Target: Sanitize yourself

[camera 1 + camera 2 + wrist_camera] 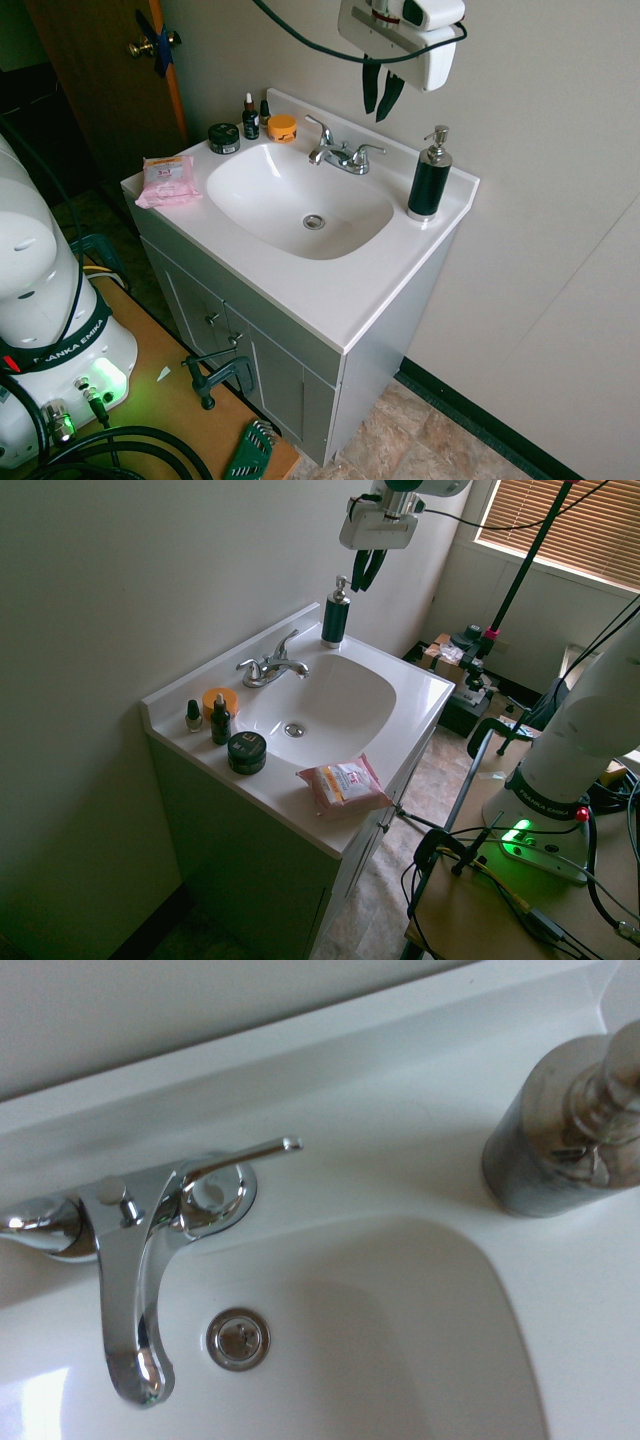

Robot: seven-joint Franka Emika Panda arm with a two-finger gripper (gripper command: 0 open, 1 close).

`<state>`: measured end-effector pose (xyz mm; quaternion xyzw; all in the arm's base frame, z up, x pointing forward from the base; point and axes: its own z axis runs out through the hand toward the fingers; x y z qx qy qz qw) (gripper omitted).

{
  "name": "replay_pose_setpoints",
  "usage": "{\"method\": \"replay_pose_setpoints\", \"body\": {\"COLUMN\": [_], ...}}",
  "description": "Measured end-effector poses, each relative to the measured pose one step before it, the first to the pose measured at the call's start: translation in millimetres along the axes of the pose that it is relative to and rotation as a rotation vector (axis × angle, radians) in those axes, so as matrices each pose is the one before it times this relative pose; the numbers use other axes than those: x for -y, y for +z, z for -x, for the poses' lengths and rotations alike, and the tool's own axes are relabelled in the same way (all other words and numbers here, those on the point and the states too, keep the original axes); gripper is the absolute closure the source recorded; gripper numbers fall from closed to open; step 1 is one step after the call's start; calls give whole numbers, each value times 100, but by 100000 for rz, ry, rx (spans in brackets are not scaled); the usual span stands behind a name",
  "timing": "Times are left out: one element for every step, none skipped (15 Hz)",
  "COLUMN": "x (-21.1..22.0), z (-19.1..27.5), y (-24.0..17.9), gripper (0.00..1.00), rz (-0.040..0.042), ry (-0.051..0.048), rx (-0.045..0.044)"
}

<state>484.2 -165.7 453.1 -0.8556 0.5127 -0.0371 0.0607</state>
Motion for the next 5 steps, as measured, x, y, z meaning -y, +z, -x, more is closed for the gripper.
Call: {"method": "replay_pose_setpoints", "body": {"x": [-110,-51,-7,30,182], "z": [785,774,650,616,744], "y": [449,286,258,464,711], "gripper": [0,0,0,0,0], "rz": [722,555,438,689,965], "ry": [-1010,-1100,-882,-895,-1644], "rx": [661,535,490,674,123]}}
